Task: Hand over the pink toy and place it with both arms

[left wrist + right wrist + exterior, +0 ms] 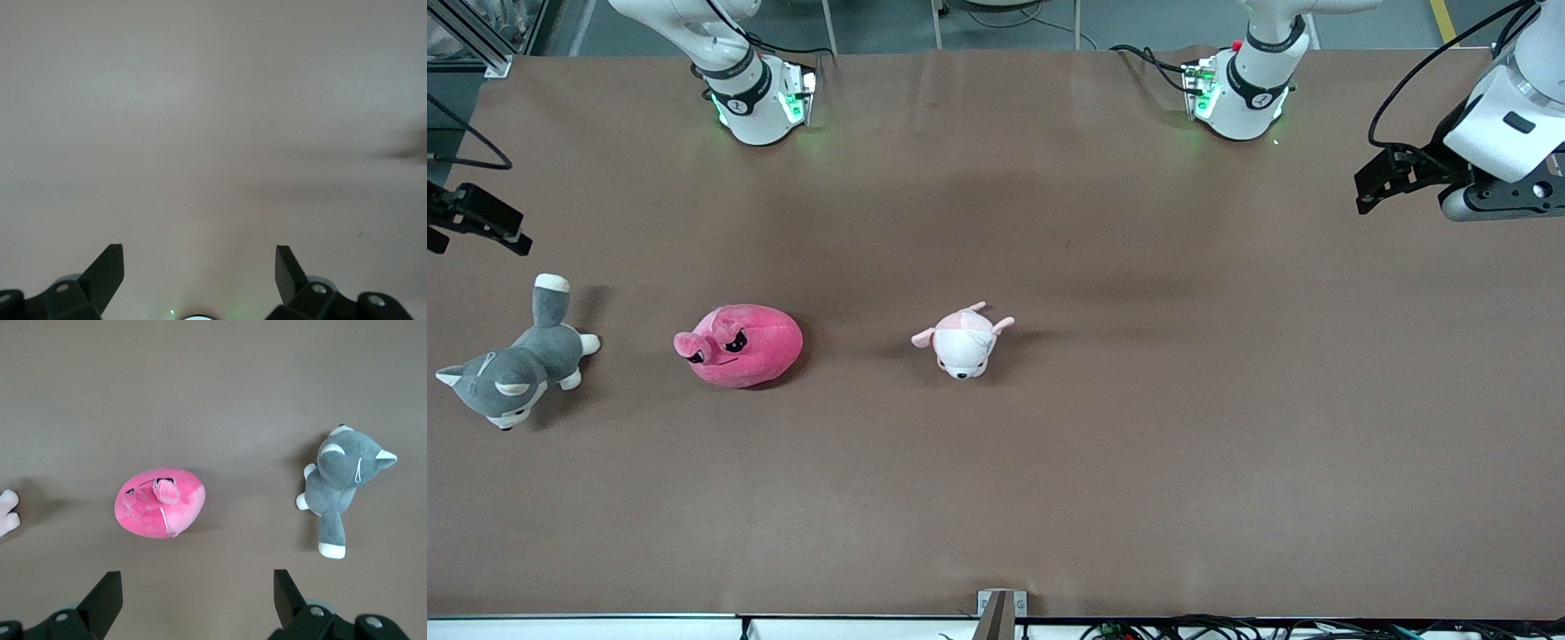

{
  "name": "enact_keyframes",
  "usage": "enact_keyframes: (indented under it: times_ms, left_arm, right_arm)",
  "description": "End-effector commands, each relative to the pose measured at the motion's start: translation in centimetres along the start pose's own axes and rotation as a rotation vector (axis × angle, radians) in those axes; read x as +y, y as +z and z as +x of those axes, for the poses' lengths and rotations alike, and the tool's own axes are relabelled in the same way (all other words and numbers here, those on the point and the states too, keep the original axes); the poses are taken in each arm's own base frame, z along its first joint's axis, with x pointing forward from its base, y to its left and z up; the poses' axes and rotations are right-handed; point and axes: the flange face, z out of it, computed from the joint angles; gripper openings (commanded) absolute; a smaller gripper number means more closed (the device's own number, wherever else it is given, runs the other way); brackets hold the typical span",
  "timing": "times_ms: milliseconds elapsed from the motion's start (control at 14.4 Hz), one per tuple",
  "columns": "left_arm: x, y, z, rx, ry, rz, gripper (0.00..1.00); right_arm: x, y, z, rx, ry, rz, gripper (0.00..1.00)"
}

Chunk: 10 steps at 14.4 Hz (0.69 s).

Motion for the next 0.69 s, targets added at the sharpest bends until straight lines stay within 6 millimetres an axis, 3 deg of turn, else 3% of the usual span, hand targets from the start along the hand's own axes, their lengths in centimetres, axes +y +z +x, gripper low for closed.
enact_keyframes:
  times_ms: [0,139,347,624]
  left_arm:
    - [-0.7,-1.2,-0.3,0.004,0.008,-0.014,1.0]
    - [-1.7,-1.4,0.0,0.005,-0.009,-0.015,1.0]
    - [-1.5,-1.1,0.3,-0.001,-0.006,-0.012,1.0]
    - [-0.2,-1.0,0.2,-0.003,0.017,-0.01,1.0]
  right_arm:
    - [0.5,0.1,-1.5,0.011,0.021,-0.004,1.0]
    - [0.4,0.0,-1.5,0.014,0.02,-0.004,1.0]
    - [0.3,-0.2,-1.7,0.036,0.015,-0.007,1.0]
    - [0.1,0.5,-2.4,0.036,0.01,-0.009,1.0]
